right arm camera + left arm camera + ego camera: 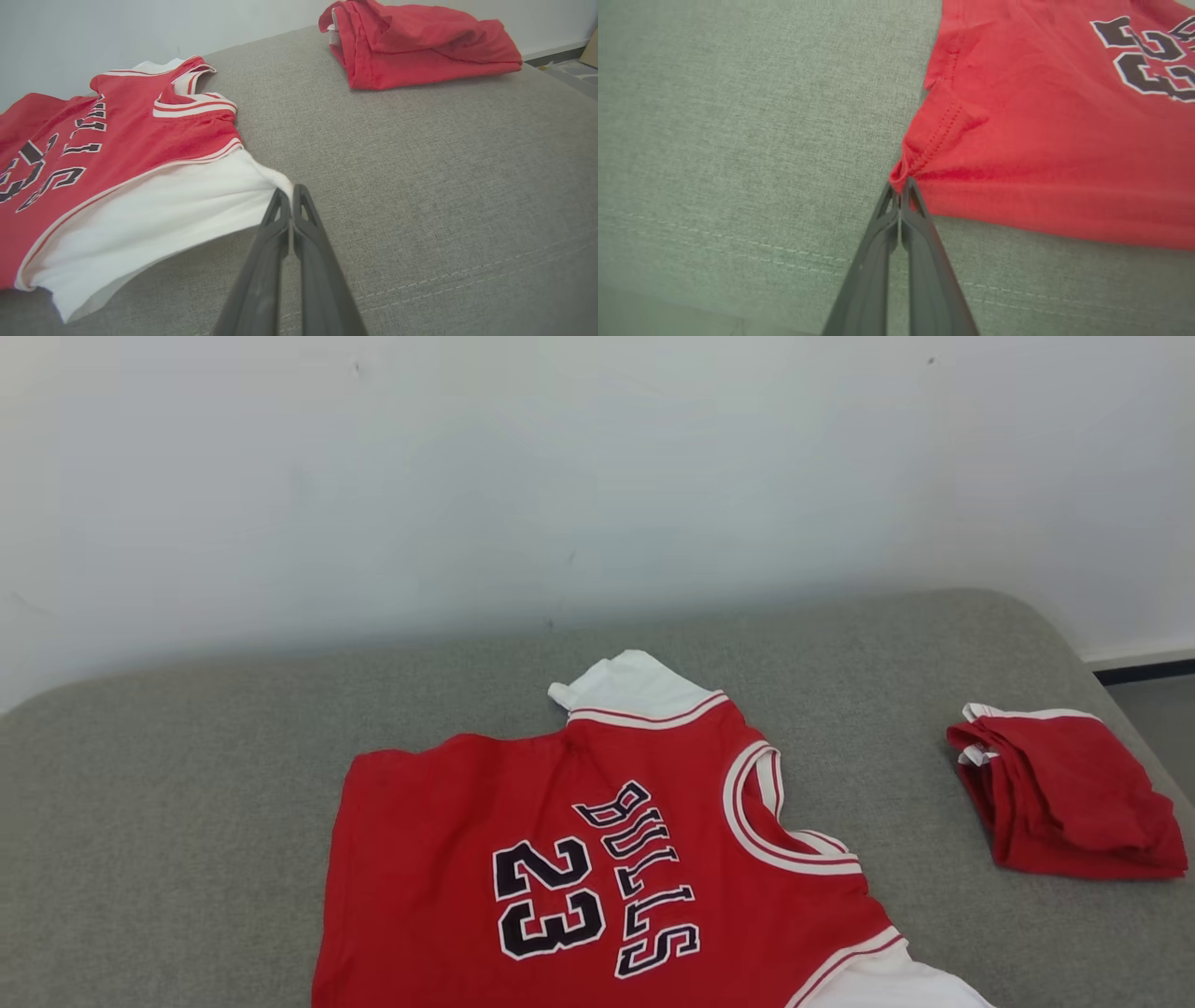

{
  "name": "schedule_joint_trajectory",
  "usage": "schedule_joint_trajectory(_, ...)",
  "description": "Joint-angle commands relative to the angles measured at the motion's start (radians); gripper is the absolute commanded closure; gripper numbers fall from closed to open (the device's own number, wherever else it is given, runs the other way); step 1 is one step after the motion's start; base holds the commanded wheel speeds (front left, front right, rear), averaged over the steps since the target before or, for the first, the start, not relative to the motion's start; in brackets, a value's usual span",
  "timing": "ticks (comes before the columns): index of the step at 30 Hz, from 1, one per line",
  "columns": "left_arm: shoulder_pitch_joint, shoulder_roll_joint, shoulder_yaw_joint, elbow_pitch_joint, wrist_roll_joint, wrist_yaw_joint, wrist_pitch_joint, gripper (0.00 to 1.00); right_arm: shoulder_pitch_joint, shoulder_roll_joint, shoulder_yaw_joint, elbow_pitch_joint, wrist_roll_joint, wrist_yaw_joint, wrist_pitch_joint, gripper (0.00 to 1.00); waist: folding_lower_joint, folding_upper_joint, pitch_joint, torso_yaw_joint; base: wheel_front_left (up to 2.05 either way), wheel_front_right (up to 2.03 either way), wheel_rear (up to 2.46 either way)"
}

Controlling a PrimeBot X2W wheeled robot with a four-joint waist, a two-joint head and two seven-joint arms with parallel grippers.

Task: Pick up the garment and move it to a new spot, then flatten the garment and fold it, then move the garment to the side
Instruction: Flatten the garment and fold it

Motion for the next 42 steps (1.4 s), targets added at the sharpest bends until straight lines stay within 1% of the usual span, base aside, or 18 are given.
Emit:
schedule_joint_trajectory(1, 0.016, 0.012, 0.004, -0.007, -0.006, 0.011, -0.003, 1.00, 0.016, -0.001, -0.015, -0.014, -0.002, -0.005, -0.006, 1.00, 0.0004, 0.0002, -0.029, 0.023, 0.00, 0.00, 0.00)
schedule_joint_trajectory(4, 0.009, 0.012, 0.003, -0.032, 0.008, 0.008, -0.003, 1.00, 0.010, 0.004, -0.013, -0.065, -0.015, -0.005, -0.006, 1.00, 0.0004, 0.0002, -0.018, 0.031, 0.00, 0.00, 0.00)
schedule_joint_trajectory(7, -0.038, 0.011, 0.021, -0.085, 0.031, -0.008, -0.003, 1.00, -0.023, 0.016, -0.008, -0.125, -0.029, -0.005, -0.005, 1.00, 0.0004, 0.0002, 0.007, 0.035, 0.00, 0.00, 0.00)
schedule_joint_trajectory(10, -0.087, 0.010, 0.035, -0.140, 0.051, -0.019, -0.003, 1.00, -0.084, 0.030, 0.002, -0.167, -0.026, -0.004, -0.005, 1.00, 0.0004, 0.0002, 0.039, 0.038, 0.00, 0.00, 0.00)
schedule_joint_trajectory(13, -0.152, 0.009, 0.033, -0.178, 0.080, -0.031, -0.003, 1.00, -0.164, 0.032, 0.028, -0.176, -0.029, -0.004, -0.005, 1.00, 0.0004, 0.0002, 0.073, 0.043, 0.00, 0.00, 0.00)
schedule_joint_trajectory(15, -0.195, 0.008, 0.020, -0.182, 0.110, -0.041, -0.003, 1.00, -0.222, 0.028, 0.040, -0.156, -0.037, -0.004, -0.005, 1.00, 0.0004, 0.0002, 0.094, 0.047, 0.00, 0.00, 0.00)
schedule_joint_trajectory(18, -0.264, 0.009, 0.002, -0.147, 0.142, -0.054, -0.003, 1.00, -0.306, 0.022, 0.047, -0.093, -0.058, -0.004, -0.005, 1.00, 0.0004, 0.0002, 0.130, 0.056, 0.00, 0.00, 0.00)
schedule_joint_trajectory(19, -0.264, 0.009, 0.002, -0.147, 0.142, -0.054, -0.003, 1.00, -0.306, 0.022, 0.047, -0.093, -0.058, -0.004, -0.005, 1.00, 0.0004, 0.0002, 0.130, 0.056, 0.00, 0.00, 0.00)
schedule_joint_trajectory(22, -0.337, 0.007, -0.029, -0.089, 0.182, -0.071, -0.003, 1.00, -0.393, 0.015, 0.048, -0.029, -0.091, -0.004, -0.005, 1.00, 0.0004, 0.0002, 0.175, 0.068, 0.00, 0.00, 0.00)
schedule_joint_trajectory(28, -0.447, 0.009, -0.029, -0.035, 0.216, -0.050, -0.003, 1.00, -0.506, 0.013, 0.032, 0.053, -0.119, -0.004, -0.005, 1.00, 0.0004, 0.0002, 0.240, 0.084, 0.00, 0.00, 0.00)
schedule_joint_trajectory(34, -0.497, 0.008, -0.023, -0.010, 0.215, -0.032, -0.003, 1.00, -0.565, 0.015, 0.028, 0.100, -0.135, -0.004, -0.005, 1.00, 0.0004, 0.0002, 0.279, 0.092, 0.00, 0.00, 0.00)
schedule_joint_trajectory(36, -0.507, 0.008, -0.028, -0.006, 0.214, -0.031, -0.003, 1.00, -0.580, 0.018, 0.023, 0.113, -0.140, -0.004, -0.005, 1.00, 0.0004, 0.0002, 0.289, 0.094, 0.00, 0.00, 0.00)
schedule_joint_trajectory(39, -0.515, 0.008, -0.046, 0.029, 0.192, -0.041, -0.003, 1.00, -0.597, 0.030, 0.010, 0.138, -0.142, -0.004, -0.005, 1.00, 0.0004, 0.0002, 0.303, 0.096, 0.00, 0.00, 0.00)
schedule_joint_trajectory(40, -0.520, 0.009, -0.046, 0.042, 0.181, -0.038, -0.003, 0.85, -0.600, 0.034, 0.008, 0.155, -0.141, -0.004, -0.005, 0.98, 0.0004, 0.0002, 0.305, 0.098, 0.00, 0.00, 0.00)
schedule_joint_trajectory(41, -0.529, 0.009, -0.050, 0.037, 0.182, -0.034, -0.003, 0.29, -0.609, 0.035, 0.005, 0.154, -0.144, -0.004, -0.005, 0.65, 0.0004, 0.0002, 0.308, 0.099, 0.00, 0.00, 0.00)
schedule_joint_trajectory(42, -0.534, 0.008, -0.052, 0.031, 0.179, -0.031, -0.003, 0.00, -0.617, 0.036, 0.001, 0.153, -0.148, -0.004, -0.005, 0.00, 0.0004, 0.0002, 0.311, 0.100, 0.00, 0.00, 0.00)
